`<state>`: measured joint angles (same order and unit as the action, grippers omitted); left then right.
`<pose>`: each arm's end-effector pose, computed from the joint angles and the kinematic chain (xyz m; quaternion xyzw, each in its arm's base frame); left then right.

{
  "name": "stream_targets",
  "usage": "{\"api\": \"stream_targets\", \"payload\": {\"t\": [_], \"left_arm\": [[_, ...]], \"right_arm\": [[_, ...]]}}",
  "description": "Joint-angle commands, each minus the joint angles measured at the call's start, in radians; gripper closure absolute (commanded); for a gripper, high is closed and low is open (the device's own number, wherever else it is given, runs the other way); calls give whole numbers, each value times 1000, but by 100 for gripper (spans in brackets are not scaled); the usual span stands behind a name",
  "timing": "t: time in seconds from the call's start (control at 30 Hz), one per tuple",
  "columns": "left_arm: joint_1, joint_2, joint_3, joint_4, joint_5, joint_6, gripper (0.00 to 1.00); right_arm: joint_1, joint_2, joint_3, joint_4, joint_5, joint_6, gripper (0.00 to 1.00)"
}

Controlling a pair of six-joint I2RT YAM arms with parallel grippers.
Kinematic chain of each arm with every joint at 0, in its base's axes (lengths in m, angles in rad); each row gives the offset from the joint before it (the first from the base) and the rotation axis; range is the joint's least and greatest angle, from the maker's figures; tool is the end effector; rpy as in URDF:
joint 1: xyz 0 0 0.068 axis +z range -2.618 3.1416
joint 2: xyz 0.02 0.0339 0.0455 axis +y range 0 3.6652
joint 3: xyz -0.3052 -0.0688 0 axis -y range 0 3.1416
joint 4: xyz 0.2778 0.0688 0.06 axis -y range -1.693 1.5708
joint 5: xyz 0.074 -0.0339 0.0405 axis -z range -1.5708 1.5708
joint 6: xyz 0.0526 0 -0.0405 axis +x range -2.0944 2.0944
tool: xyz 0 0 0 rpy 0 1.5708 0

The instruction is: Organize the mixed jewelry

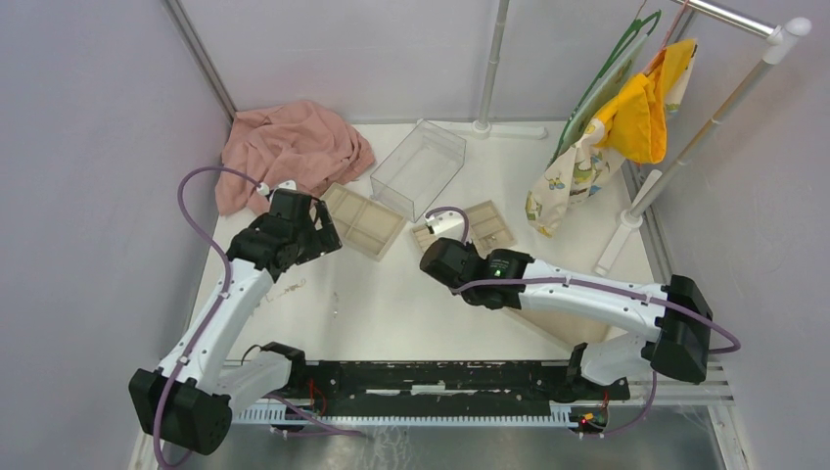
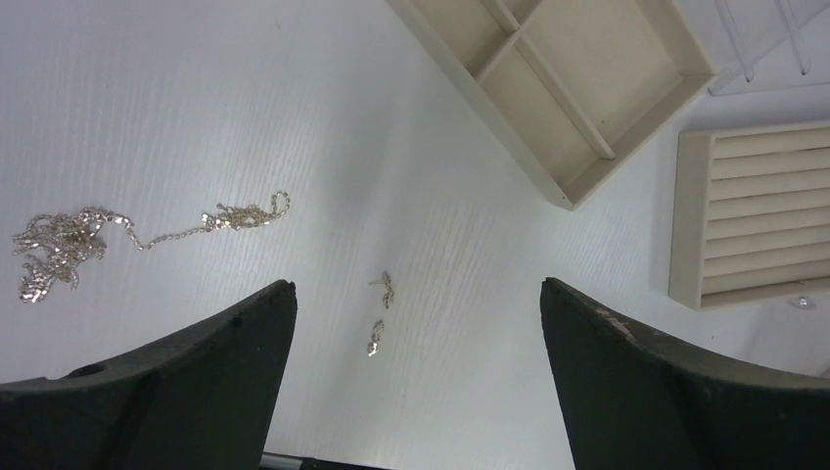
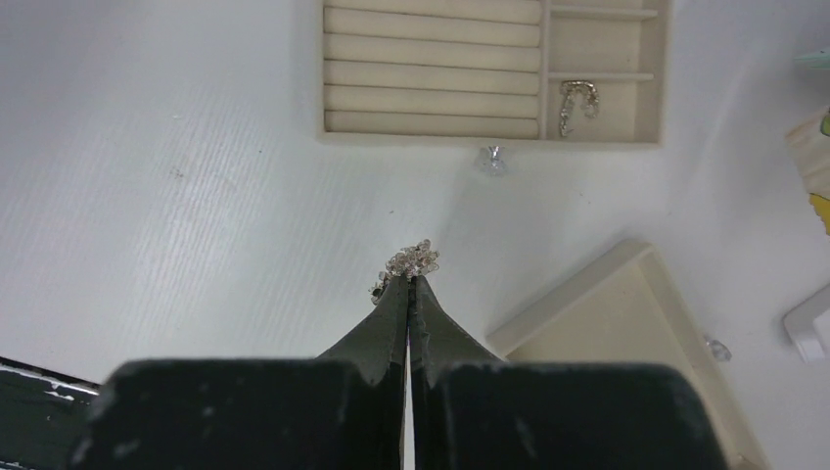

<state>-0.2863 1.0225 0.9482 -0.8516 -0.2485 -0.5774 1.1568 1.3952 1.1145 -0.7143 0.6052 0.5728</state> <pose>0.2123 -0.0490 0.3133 -0.1754 0.9255 -0.0249 0.3348 0.1537 0.2755 0.2963 -0.1824 0.9009 0.0209 0.3933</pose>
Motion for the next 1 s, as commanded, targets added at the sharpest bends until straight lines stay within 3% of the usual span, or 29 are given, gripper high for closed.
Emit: {"api": "stream_targets", "payload": {"t": [0.0,0.27,0.47,0.97], "left_arm": [[6,5,13,50,18,49,0],[16,35,8,48,-33,58,0],[58,50,-3,48,6,63,0],[61,32,12,47,-37,84,0]], "right_arm": [[-5,-32,50,-67,91,37,100],[-6,4,157,-43,91,-11,100],[-21,-11,166,-56,95,-16,100],[-201,-438,-194,-296,93,271,100]]}}
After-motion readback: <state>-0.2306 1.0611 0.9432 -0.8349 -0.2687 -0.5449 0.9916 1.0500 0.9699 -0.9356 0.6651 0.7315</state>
